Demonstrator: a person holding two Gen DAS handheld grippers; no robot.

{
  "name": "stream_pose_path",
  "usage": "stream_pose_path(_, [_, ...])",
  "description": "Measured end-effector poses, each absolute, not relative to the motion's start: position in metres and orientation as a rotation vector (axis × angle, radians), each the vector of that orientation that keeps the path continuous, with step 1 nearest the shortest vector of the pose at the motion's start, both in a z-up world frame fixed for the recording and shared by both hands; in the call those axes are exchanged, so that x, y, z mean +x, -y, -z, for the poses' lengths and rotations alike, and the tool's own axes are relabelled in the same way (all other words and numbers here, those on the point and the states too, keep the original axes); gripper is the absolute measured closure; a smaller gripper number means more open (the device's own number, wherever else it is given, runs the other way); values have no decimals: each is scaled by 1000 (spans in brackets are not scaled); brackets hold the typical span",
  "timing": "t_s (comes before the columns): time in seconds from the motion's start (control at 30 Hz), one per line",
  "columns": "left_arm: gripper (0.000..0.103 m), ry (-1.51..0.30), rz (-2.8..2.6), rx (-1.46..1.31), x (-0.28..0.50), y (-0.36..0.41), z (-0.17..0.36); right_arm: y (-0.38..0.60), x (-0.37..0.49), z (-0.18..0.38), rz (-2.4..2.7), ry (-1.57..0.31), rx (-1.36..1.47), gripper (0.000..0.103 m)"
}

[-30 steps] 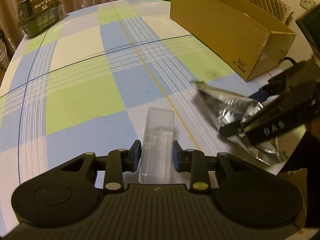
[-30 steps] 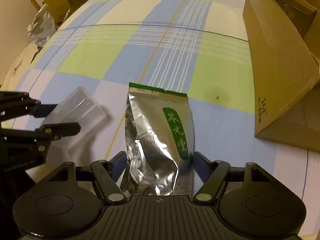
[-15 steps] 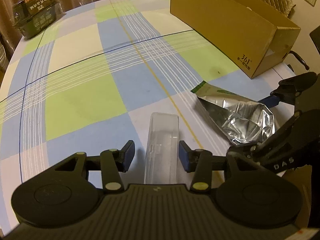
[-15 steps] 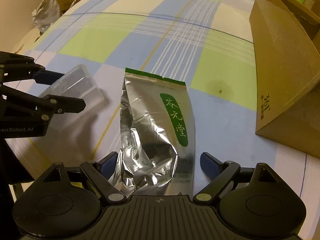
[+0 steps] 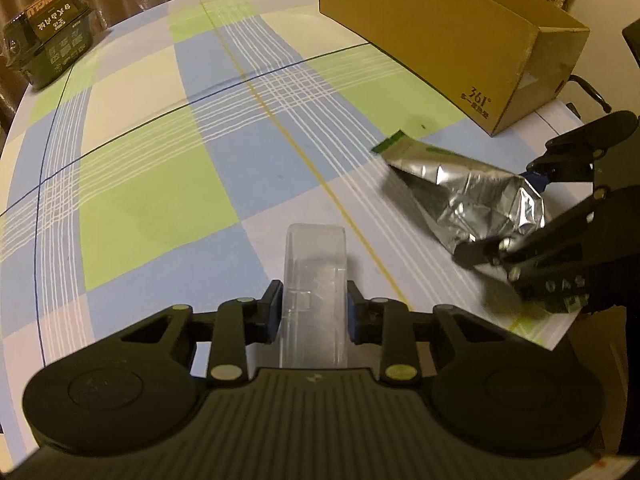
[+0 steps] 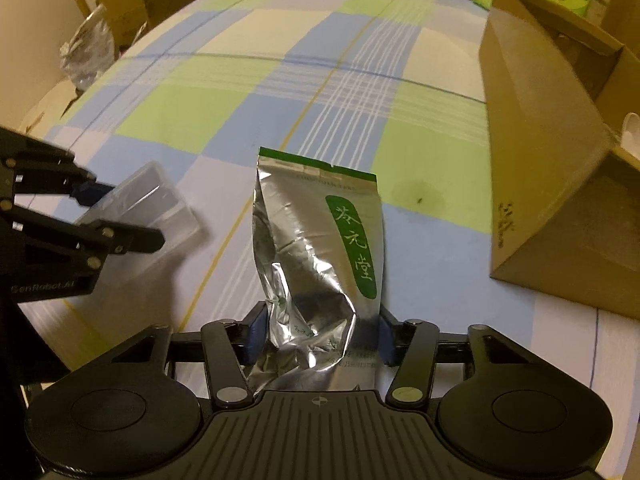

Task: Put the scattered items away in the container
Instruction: 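Lift the clear case with the left gripper while the right lifts the tea pouch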

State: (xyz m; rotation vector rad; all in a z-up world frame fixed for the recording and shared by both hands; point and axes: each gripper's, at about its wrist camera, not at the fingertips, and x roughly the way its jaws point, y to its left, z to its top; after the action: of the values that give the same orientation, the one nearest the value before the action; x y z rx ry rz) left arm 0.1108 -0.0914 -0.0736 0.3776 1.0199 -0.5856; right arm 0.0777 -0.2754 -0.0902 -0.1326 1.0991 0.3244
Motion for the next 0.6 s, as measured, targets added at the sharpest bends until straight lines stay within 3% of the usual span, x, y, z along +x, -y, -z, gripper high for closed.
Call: stream_pose_path(0.6, [77, -979, 598, 349, 80, 98, 48, 293, 50, 53, -297, -1019, -81, 53])
